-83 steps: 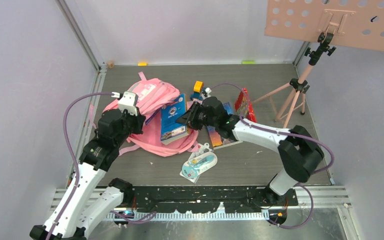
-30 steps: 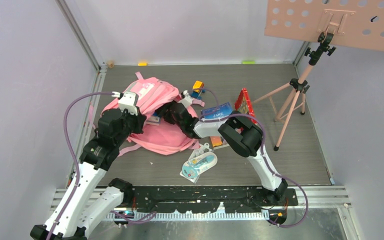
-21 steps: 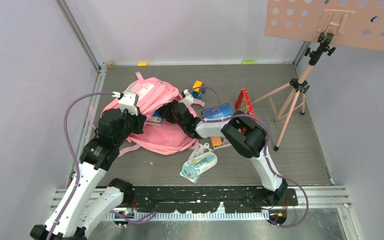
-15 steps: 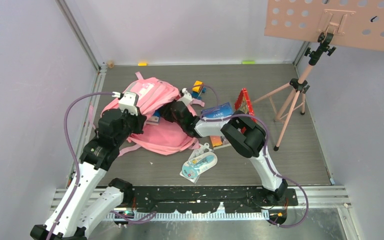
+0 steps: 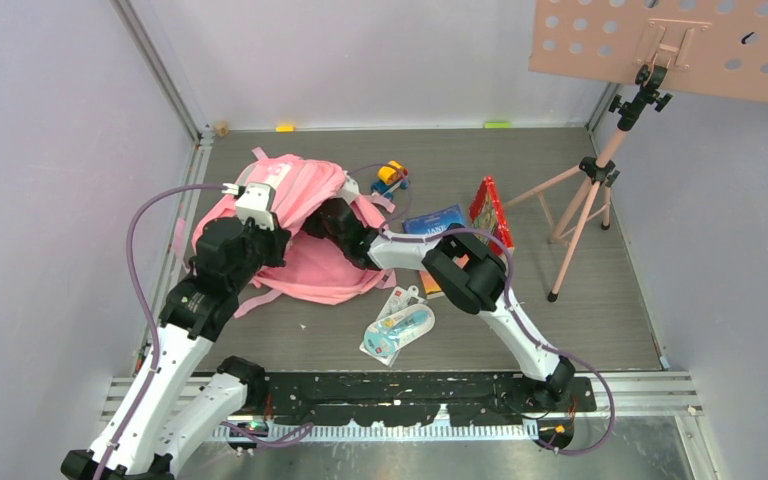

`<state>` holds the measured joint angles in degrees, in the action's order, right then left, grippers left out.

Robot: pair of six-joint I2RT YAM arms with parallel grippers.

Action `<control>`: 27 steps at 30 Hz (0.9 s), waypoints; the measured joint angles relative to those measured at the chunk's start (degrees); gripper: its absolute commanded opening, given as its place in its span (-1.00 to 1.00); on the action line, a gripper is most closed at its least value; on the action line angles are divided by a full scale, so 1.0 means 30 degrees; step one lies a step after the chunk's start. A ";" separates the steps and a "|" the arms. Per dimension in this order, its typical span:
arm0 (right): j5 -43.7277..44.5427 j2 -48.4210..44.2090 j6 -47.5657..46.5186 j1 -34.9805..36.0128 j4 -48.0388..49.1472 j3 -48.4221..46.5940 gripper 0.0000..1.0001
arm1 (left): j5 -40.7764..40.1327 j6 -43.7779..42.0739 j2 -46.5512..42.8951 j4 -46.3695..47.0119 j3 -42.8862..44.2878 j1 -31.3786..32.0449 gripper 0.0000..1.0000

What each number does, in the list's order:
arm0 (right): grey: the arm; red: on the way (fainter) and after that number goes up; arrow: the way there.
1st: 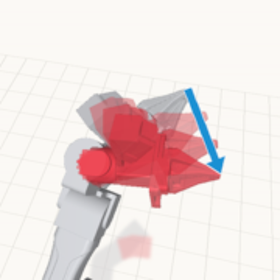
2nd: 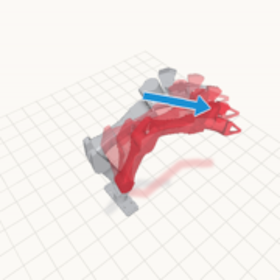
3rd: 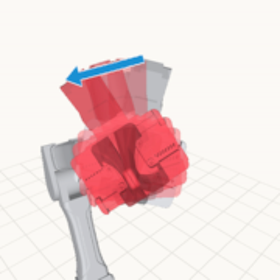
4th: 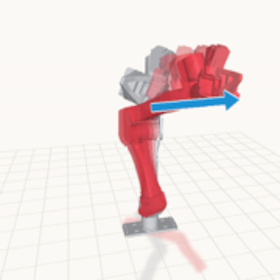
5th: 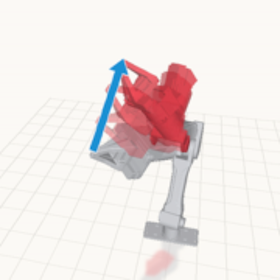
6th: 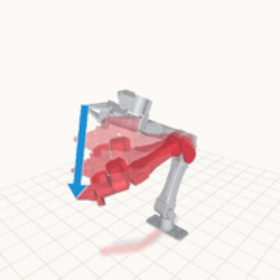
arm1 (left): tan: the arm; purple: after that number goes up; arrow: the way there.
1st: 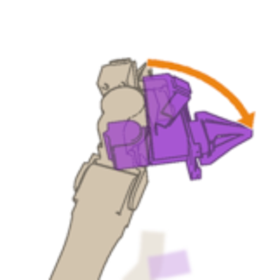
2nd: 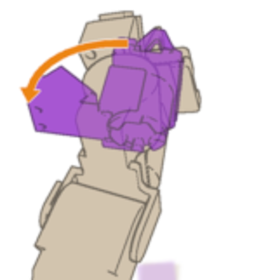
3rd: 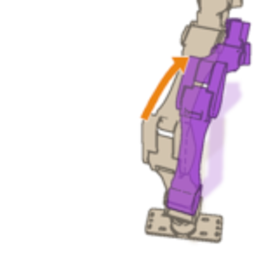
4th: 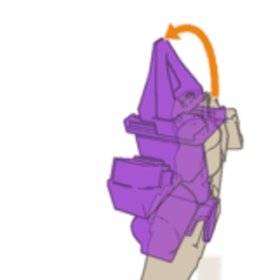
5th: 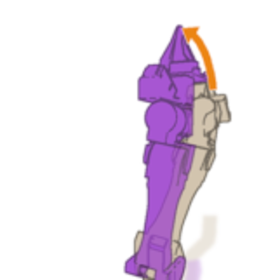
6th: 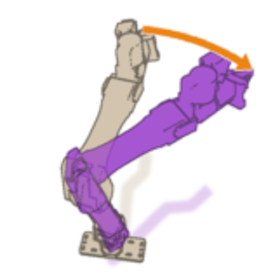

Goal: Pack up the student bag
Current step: Place the book in the student bag.

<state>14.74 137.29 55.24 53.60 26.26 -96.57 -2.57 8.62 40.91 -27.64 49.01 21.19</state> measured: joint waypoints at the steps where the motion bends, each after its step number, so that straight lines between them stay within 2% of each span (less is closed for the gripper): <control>1: -0.0022 0.0000 -0.0087 0.0029 -0.0044 -0.0036 -0.36 | 0.0000 0.0000 0.0000 0.0000 0.0000 0.0000 -1.00; 6: 0.0036 -0.0117 -0.1013 0.0087 0.0109 0.0299 0.00 | -0.0007 0.0000 0.0000 0.0000 0.0000 0.0000 -1.00; 9: 0.0058 -0.1319 -0.2025 0.0146 0.0168 0.2127 0.17 | -0.0015 0.0000 -0.0007 -0.0007 0.0000 0.0000 -1.00; 15: -0.0022 -0.5923 -0.4320 0.0772 -0.1093 0.6761 0.26 | -0.0189 -0.0007 -0.0153 -0.0015 -0.0044 0.0007 -1.00; 20: -0.0087 -1.1140 -0.5807 0.1115 -0.3082 0.9581 0.40 | -0.0299 -0.0007 -0.0240 -0.0015 -0.0073 0.0015 -1.00; 22: -0.0044 -1.3063 -0.6535 0.1056 -0.4539 1.0091 0.47 | -0.0306 -0.0007 -0.0255 -0.0015 -0.0080 0.0015 -1.00; 27: 0.0240 -1.6218 -0.8451 0.0189 -0.9741 1.0149 0.49 | -0.0306 -0.0007 -0.0262 -0.0007 -0.0102 0.0015 -1.00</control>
<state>15.46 88.64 29.89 54.17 -2.96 -66.13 -3.49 8.60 40.12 -27.66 48.71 21.23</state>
